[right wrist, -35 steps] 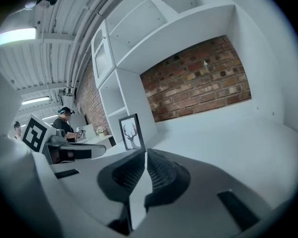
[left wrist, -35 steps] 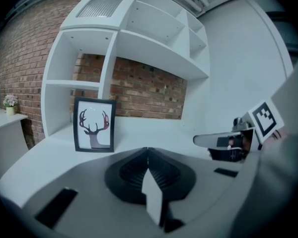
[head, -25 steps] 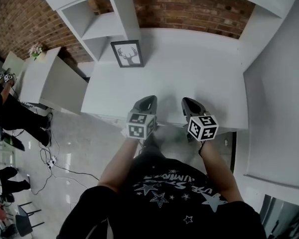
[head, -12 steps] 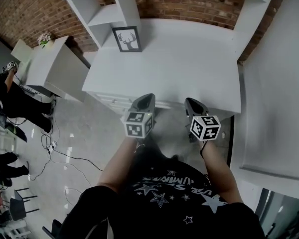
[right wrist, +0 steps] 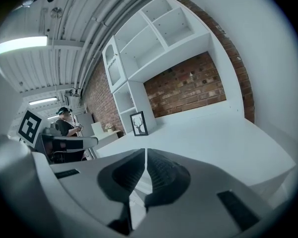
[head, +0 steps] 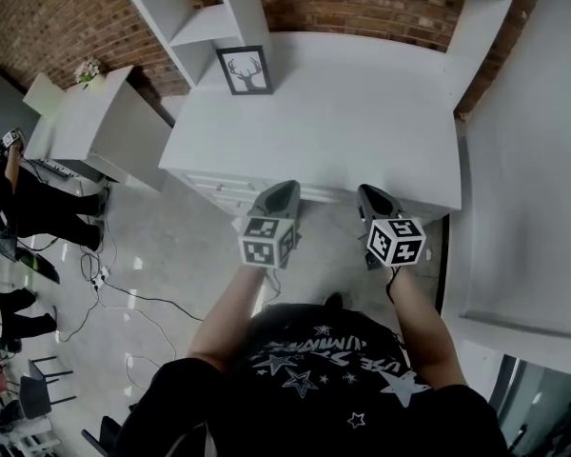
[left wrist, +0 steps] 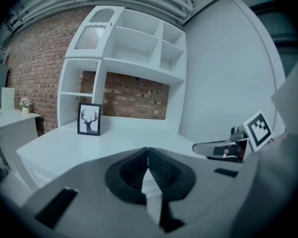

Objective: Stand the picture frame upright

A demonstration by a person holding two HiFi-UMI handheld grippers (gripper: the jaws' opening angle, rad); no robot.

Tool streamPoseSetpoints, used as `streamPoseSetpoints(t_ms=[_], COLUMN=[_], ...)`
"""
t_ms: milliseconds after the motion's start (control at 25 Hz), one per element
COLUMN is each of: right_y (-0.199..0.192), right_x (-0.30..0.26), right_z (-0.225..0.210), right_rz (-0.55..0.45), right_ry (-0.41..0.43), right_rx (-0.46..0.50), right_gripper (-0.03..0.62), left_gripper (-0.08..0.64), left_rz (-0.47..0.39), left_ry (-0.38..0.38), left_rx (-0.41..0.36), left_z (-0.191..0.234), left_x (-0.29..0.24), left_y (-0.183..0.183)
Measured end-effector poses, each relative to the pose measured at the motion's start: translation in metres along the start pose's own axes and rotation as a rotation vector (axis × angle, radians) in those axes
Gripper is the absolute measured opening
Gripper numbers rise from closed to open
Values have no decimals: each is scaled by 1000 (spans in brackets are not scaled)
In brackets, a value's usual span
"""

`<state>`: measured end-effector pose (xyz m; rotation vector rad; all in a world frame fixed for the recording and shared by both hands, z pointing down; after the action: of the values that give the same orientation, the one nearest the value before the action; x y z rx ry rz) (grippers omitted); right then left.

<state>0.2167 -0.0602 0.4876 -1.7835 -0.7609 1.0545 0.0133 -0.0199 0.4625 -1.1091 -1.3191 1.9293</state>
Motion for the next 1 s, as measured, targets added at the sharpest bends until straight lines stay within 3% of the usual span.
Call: streamPoseSetpoints(t_ms=[680, 1000], right_y=[-29, -43], right_x=[56, 85], right_z=[73, 102], right_rz=[11, -4], right_ry=[-124, -157], right_rx=[-20, -15], right_gripper=[25, 21], left_gripper=[20, 19], left_rz=[29, 0], left_ry=[-85, -125], left_rx=[31, 15], left_z=[6, -4], left_x=[105, 138], left_y=[-39, -49])
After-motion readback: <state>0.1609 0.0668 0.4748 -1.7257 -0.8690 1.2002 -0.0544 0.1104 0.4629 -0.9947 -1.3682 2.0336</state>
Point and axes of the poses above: the fingertips, and each gripper's own axes: x backward along the fingers, z to its left, y out of its top, the point moved 6 cm from there along x, backward along the fingers, and after that the axes turned 14 degrees about -y, right-handed, at the moved point
